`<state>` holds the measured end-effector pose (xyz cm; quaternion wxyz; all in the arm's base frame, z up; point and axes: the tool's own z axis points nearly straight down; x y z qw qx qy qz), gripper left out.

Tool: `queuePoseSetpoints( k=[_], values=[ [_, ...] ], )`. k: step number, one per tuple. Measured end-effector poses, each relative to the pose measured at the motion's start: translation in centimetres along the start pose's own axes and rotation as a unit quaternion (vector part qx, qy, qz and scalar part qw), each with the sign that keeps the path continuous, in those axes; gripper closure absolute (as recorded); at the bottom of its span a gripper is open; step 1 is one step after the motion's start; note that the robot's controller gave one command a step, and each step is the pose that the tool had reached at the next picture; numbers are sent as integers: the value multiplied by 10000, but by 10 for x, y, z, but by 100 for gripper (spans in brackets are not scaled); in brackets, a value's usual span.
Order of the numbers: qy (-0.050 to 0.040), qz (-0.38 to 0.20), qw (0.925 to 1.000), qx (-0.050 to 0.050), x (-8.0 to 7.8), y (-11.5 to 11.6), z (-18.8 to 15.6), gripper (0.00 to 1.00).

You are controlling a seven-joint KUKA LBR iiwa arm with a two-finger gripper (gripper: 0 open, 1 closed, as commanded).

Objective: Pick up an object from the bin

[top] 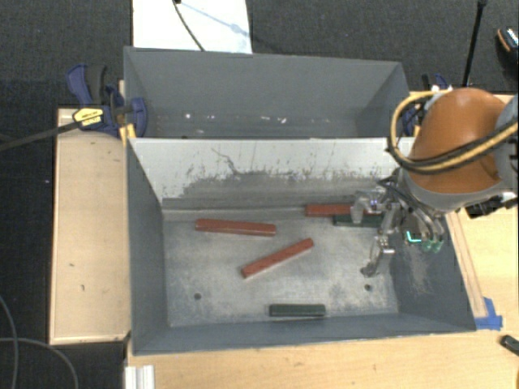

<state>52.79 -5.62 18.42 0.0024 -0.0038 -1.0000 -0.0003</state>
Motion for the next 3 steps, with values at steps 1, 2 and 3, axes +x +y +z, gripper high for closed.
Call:
queuePoseSetpoints(
  k=[1, 2, 3],
  values=[
    [-7, -584, 9983, -11, -32, 77, 117, 0],
    [-34, -571, 9984, 1, -33, 74, 113, 100],
    [-34, -578, 9983, 3, -33, 74, 113, 0]
  ],
)
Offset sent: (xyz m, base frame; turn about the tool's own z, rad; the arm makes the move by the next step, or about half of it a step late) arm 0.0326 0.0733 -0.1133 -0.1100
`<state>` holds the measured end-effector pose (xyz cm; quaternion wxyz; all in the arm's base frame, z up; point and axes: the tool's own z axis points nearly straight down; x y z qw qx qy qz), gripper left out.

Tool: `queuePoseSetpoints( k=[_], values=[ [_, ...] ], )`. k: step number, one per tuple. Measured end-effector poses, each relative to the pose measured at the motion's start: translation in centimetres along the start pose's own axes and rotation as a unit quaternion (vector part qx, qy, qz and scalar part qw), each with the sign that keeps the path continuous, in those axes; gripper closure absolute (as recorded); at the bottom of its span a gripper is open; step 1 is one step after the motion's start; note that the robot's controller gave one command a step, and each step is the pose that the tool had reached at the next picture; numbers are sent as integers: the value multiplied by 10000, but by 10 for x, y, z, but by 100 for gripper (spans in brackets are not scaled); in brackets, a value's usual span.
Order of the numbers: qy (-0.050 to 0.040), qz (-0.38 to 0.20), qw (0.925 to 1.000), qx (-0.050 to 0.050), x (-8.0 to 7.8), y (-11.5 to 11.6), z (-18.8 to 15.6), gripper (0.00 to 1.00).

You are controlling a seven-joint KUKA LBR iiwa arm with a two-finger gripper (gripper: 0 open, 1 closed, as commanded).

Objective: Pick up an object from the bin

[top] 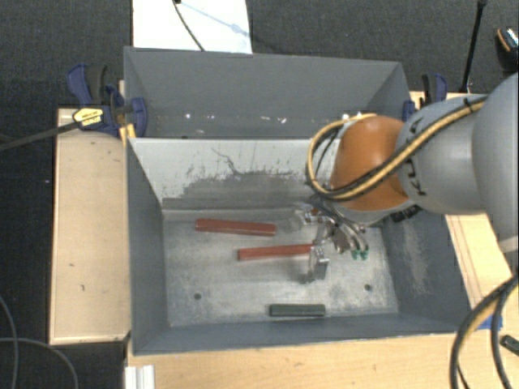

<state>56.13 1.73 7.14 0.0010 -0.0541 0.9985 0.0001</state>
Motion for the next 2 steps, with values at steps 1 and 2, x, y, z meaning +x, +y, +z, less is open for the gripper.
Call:
queuePoseSetpoints(
  k=[1, 2],
  values=[
    [-1, -7, 10000, 0, 0, 0, 0, 100],
    [-45, -1176, 9931, 7, 2, 8, -158, 100]
  ],
)
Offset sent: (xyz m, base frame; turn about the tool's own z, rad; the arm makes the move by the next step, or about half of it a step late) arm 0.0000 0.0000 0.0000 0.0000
